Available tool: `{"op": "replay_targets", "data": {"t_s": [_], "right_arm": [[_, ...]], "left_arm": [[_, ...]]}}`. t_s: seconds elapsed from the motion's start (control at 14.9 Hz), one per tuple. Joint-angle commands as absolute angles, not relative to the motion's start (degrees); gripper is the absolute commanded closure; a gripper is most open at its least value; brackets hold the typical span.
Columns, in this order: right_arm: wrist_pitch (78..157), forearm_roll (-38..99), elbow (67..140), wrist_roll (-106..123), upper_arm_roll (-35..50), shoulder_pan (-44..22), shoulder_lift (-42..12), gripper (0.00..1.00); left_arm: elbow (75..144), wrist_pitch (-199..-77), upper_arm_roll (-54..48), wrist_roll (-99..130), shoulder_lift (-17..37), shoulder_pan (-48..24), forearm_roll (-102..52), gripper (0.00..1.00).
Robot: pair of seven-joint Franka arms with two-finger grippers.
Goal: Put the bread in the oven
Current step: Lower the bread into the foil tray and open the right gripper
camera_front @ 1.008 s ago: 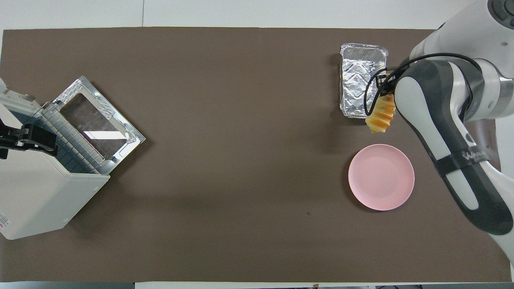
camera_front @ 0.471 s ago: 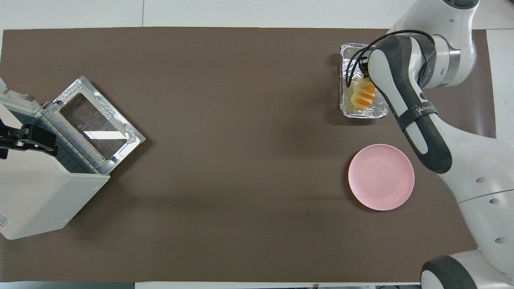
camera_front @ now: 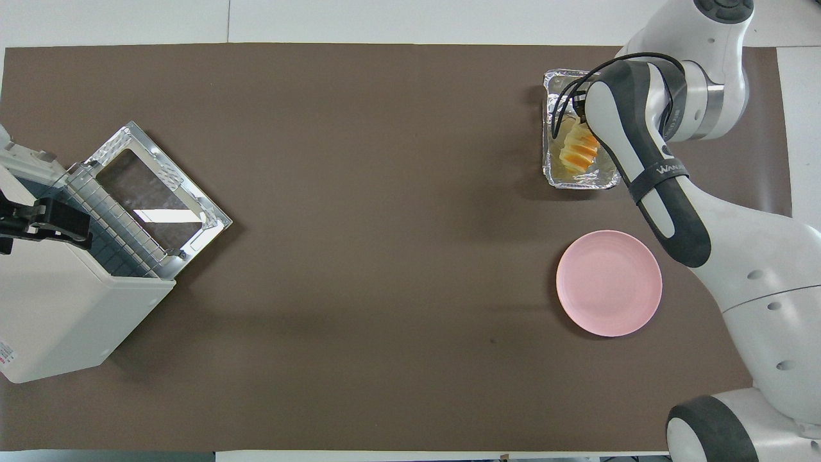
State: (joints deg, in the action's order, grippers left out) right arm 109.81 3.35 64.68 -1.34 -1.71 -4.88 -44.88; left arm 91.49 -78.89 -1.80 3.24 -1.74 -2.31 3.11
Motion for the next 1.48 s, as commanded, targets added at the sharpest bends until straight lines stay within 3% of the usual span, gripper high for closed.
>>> {"op": "replay_targets", "data": {"t_s": [0.0, 0.2, 0.27, 0.34, 1.01, 1.21, 1.41], "right_arm": [[110.7, 4.7, 63.9, -0.6, -1.5, -4.7, -45.4, 1.00], [110.5, 4.7, 63.9, -0.7, -1.5, -4.7, -45.4, 1.00], [110.6, 4.7, 63.9, -0.8, -1.5, -4.7, -45.4, 0.70], [110.7, 4.7, 63.9, -0.8, -1.5, -4.7, -45.4, 0.01], [108.1, 1.9, 63.6, -0.4, -2.2, -3.3, -44.1, 0.00], [110.9, -0.8, 64.0, 3.2, -2.1, -2.1, -44.1, 0.00], [116.5, -0.8, 69.9, 3.6, -2.2, -1.3, -42.7, 0.00]], "left_arm": [[92.3, -79.5, -1.9, 3.3, -2.8, -1.8, 2.4, 0.00], [92.3, -79.5, -1.9, 3.3, -2.8, -1.8, 2.4, 0.00], [92.3, -79.5, -1.9, 3.3, -2.8, -1.8, 2.4, 0.00], [92.3, -79.5, -1.9, 3.3, -2.8, -1.8, 2.4, 0.00], [92.3, -79.5, -1.9, 3.3, -2.8, -1.8, 2.4, 0.00], [92.3, -79.5, -1.9, 3.3, -2.8, -1.8, 2.4, 0.00], [92.3, -79.5, -1.9, 3.3, -2.8, -1.8, 2.4, 0.00]]}}
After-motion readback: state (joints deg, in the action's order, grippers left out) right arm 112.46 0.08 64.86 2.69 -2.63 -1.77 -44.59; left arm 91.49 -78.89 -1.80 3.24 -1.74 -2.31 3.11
